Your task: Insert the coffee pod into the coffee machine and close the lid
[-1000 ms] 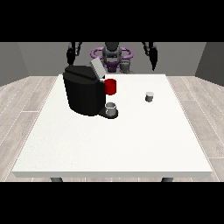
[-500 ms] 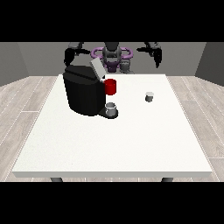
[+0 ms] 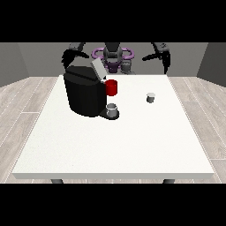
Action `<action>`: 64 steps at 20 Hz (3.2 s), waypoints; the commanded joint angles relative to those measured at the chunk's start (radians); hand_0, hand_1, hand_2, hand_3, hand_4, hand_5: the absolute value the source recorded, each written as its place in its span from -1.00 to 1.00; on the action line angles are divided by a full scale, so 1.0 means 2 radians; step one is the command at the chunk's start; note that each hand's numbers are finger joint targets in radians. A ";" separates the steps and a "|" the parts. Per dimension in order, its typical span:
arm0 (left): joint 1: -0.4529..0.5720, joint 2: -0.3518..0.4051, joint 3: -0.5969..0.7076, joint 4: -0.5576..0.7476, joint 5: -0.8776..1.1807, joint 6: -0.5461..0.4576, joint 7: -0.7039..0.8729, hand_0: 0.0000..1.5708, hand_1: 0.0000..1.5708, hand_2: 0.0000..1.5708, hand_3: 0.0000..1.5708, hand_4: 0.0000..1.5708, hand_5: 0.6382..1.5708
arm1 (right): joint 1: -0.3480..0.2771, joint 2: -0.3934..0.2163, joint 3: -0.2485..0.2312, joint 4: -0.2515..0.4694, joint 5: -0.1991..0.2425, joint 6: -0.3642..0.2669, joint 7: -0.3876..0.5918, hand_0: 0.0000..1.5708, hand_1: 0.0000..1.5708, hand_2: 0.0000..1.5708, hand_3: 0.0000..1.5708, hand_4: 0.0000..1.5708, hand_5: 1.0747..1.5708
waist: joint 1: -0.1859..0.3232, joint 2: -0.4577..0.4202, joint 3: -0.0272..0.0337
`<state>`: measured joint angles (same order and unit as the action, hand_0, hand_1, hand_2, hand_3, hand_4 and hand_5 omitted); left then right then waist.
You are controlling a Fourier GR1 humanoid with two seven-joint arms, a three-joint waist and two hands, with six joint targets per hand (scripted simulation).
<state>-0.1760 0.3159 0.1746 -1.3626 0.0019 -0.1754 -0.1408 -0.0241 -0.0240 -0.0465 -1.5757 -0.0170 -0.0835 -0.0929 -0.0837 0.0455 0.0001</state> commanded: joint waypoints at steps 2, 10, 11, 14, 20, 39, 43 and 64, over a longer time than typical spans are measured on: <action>-0.067 0.036 0.025 0.071 0.006 -0.023 0.015 -1.00 -1.00 -1.00 -1.00 -1.00 1.00 | -0.040 -0.002 -0.006 0.004 -0.008 0.001 0.002 -1.00 -1.00 -1.00 -1.00 -0.76 1.00 | -0.014 0.037 -0.0001; -0.123 0.066 0.047 0.194 -0.028 -0.003 -0.004 -1.00 -1.00 -1.00 -1.00 -1.00 1.00 | -0.046 0.007 0.037 -0.031 0.005 -0.008 0.026 -1.00 -1.00 -1.00 -1.00 -0.67 1.00 | -0.056 0.080 -0.0005; -0.135 0.060 0.034 0.183 -0.027 -0.016 0.004 -1.00 -1.00 -1.00 -1.00 -1.00 1.00 | -0.058 -0.006 0.003 0.020 -0.007 0.002 -0.028 -1.00 -1.00 -1.00 -1.00 -0.57 1.00 | -0.036 0.085 -0.0001; -0.135 0.057 0.027 0.233 -0.051 -0.001 -0.006 -1.00 -1.00 -1.00 -1.00 -1.00 1.00 | -0.070 -0.012 0.013 -0.021 -0.004 -0.004 0.045 -1.00 -1.00 -1.00 -1.00 -0.55 1.00 | -0.043 0.072 -0.0003; -0.163 0.071 0.014 0.284 -0.088 0.004 -0.035 -1.00 -1.00 -1.00 -1.00 -1.00 1.00 | -0.079 -0.005 0.023 -0.004 0.010 -0.014 0.053 -1.00 -1.00 -1.00 -1.00 -0.53 1.00 | -0.045 0.092 -0.0004; -0.200 0.083 -0.054 0.348 -0.213 0.058 -0.043 -0.32 -0.32 -0.12 -0.44 -1.00 1.00 | -0.088 -0.013 -0.005 0.091 0.009 -0.016 -0.009 -1.00 -1.00 -1.00 -1.00 -0.45 1.00 | -0.031 0.100 0.0001; -0.203 0.058 -0.062 0.363 -0.242 0.119 -0.047 -0.14 -0.14 0.03 -0.30 -1.00 1.00 | -0.082 -0.005 0.015 0.080 0.031 -0.029 -0.007 -1.00 -1.00 -1.00 -1.00 -0.33 1.00 | -0.039 0.093 0.0000; -0.251 0.071 -0.057 0.429 -0.289 0.145 -0.126 0.81 0.81 0.85 0.81 -0.28 1.00 | -0.096 -0.009 0.000 0.053 -0.005 -0.021 0.050 -1.00 -1.00 -1.00 -1.00 -0.45 1.00 | -0.047 0.081 -0.0002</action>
<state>-0.6678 0.4741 0.0687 -0.5072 -0.5709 0.1388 -0.3703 -0.2251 -0.0342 -0.0416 -1.4614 -0.0108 -0.1375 -0.0354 -0.1729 0.2488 0.0008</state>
